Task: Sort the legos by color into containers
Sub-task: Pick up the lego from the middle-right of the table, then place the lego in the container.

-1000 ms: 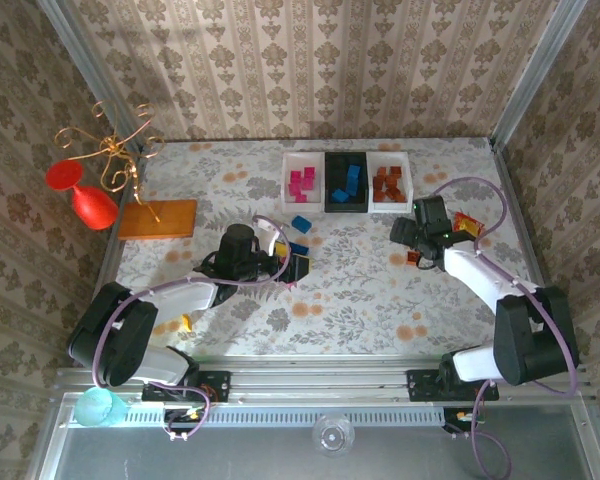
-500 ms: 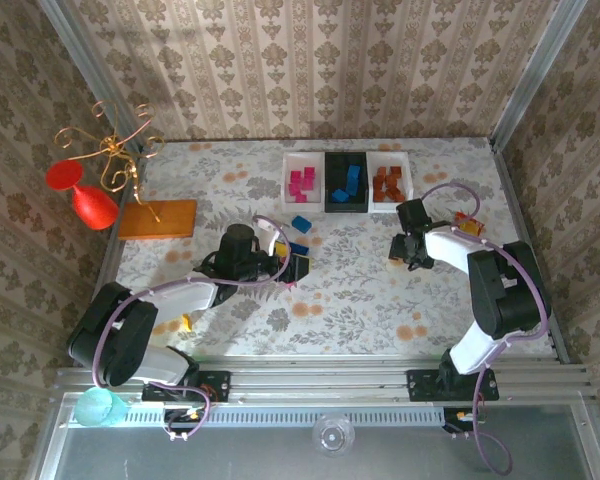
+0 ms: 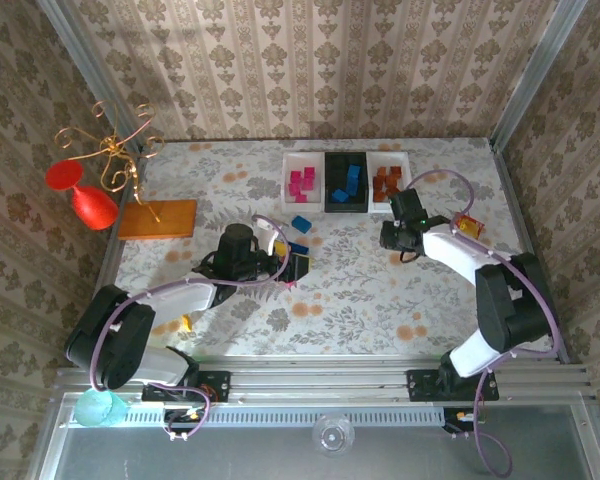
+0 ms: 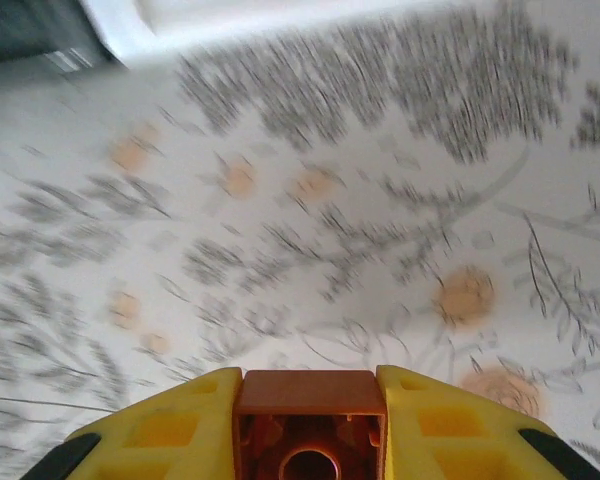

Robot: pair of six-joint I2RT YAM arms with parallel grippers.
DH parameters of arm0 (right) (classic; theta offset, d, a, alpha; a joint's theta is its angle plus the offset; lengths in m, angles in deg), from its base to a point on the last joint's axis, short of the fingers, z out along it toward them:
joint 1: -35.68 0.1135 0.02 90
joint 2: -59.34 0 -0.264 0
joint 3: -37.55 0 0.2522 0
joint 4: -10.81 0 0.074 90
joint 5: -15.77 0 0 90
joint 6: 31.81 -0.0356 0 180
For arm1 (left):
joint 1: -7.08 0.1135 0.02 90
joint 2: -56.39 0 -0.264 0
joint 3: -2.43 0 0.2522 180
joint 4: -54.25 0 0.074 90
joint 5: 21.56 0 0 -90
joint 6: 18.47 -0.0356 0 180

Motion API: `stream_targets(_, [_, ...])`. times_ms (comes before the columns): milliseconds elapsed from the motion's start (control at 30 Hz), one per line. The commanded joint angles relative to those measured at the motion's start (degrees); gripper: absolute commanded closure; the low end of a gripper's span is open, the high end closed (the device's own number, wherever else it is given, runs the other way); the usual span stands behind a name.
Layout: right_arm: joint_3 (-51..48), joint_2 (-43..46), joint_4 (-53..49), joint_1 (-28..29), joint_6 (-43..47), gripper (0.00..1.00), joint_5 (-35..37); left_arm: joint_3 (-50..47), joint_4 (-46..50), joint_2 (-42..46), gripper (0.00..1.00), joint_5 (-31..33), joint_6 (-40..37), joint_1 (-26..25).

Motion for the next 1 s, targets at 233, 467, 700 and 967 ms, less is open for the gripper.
stream_targets(233, [22.59,-14.91,7.31,-2.63,1.84,0.63,4.64,0.51,2.88,3.58,0.09,1.18,-1.84,-0.39])
stream_targets(467, [37.29,-27.39,3.41,-5.41,0.37,0.52,4.67,0.44,5.36,5.37,0.09,4.6,-2.57,-0.38])
stream_targets(700, [24.8,-13.61,7.43,-4.2,0.95,0.32,0.14,0.83,8.35,5.67,0.09,10.3,-2.83,-0.23])
stream_targets(967, [-5.78,13.11,13.31,2.47,6.59,0.16,-4.06,7.03,22.18,0.83,0.13,19.71,-3.95,0.15])
